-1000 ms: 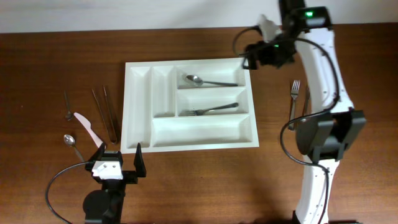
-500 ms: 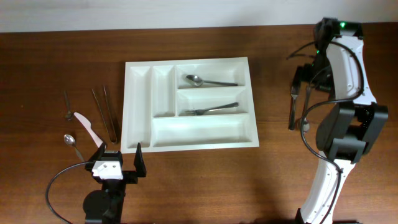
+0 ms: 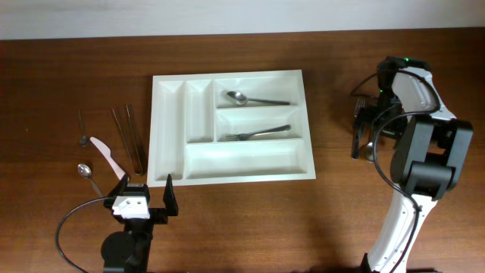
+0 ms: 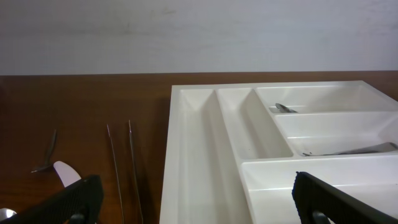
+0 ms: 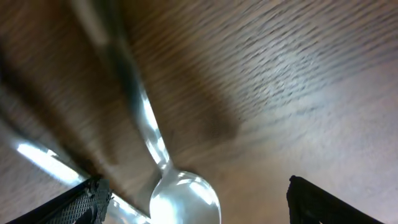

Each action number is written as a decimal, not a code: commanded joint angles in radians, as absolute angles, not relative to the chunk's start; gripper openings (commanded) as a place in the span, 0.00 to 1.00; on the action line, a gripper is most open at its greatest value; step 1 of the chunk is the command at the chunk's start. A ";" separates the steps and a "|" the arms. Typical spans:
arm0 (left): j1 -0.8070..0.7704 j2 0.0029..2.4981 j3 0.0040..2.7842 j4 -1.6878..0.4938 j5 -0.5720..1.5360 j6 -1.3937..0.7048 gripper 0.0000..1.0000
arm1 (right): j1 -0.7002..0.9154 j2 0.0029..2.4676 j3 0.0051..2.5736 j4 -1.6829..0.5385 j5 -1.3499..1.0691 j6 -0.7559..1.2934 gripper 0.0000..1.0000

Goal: Pack container
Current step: 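Return the right gripper to the right cutlery and grasp another spoon, then place the second spoon with the right gripper beside the first spoon, then move the right gripper to the last fork and grasp it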

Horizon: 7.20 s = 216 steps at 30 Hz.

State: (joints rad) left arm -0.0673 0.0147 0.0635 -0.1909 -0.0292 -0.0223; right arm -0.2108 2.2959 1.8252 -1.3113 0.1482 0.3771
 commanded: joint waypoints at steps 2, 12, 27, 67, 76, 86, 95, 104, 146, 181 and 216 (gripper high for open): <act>-0.069 0.005 0.056 -0.188 -0.021 -0.007 0.99 | -0.263 2.290 1.818 -1.280 0.105 0.398 0.91; -0.069 0.005 0.056 -0.188 -0.021 -0.007 0.99 | -0.273 2.290 1.816 -1.238 0.004 0.344 0.84; -0.069 0.005 0.056 -0.188 -0.021 -0.007 0.99 | -0.204 2.290 1.687 -1.127 0.008 0.356 0.49; -0.069 0.005 0.056 -0.188 -0.022 -0.007 0.99 | -0.205 2.289 1.821 -1.192 0.011 0.332 0.04; -0.069 0.005 0.056 -0.188 -0.022 -0.007 0.99 | -0.205 2.289 2.005 -1.295 0.026 0.291 0.04; -0.069 0.005 0.056 -0.188 -0.022 -0.007 0.99 | -0.141 2.289 2.086 -1.305 -0.160 0.060 0.04; -0.069 0.005 0.056 -0.188 -0.022 -0.007 0.99 | 0.041 2.289 2.132 -1.306 -0.173 -0.129 0.04; -0.069 0.005 0.056 -0.188 -0.022 -0.007 0.99 | 0.244 2.289 2.133 -1.196 -0.118 -0.207 0.04; -0.069 0.005 0.056 -0.188 -0.022 -0.007 0.99 | 0.345 2.314 1.979 -0.817 -0.101 -0.883 0.98; -0.069 0.005 0.056 -0.188 -0.021 -0.007 0.99 | -0.071 2.291 2.255 -1.555 0.103 0.470 0.92; -0.069 0.005 0.056 -0.188 -0.022 -0.007 0.99 | -0.079 2.296 1.850 -1.110 -0.011 0.421 0.52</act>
State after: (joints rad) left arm -0.0673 0.0147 0.0635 -0.1909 -0.0292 -0.0223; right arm -0.0826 2.3039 1.8545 -1.1130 -0.0055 0.4450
